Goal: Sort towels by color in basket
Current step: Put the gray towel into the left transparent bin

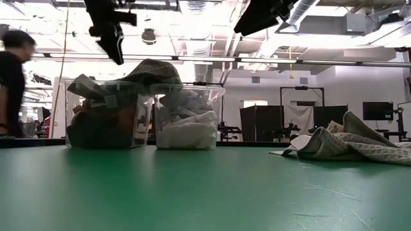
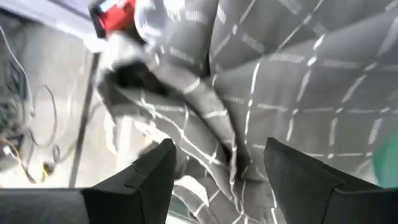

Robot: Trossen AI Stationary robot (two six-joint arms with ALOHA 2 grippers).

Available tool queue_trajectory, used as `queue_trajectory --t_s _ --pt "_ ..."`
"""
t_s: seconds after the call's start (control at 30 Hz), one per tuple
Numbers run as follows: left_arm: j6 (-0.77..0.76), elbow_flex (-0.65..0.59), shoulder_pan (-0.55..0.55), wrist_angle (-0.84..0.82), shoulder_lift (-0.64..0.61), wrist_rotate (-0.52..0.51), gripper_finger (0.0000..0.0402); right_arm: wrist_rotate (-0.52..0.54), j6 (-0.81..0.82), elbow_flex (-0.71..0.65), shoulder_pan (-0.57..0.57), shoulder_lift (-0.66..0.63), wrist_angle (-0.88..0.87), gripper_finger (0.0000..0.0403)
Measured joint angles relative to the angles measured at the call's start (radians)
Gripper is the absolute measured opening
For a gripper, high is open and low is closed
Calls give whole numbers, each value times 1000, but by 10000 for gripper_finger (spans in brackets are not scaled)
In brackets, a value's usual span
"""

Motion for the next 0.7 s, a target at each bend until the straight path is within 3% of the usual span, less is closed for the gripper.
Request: queue_trajectory --t_s 0.13,0.3,0.37,0.57,0.7 --pt "-14 17 -27 32 -34 40 233 0 1 0 0 0 0 260" --pt "-98 18 -79 99 -8 265 233 0 -5 0 -6 0 19 260" --pt "-105 18 -122 111 25 310 233 -5 -5 0 -6 0 24 260" --pt "-38 18 -245 128 132 302 233 -13 -8 0 -3 0 22 260" --pt "-10 18 -287 128 204 168 233 -13 -13 0 -3 0 15 260"
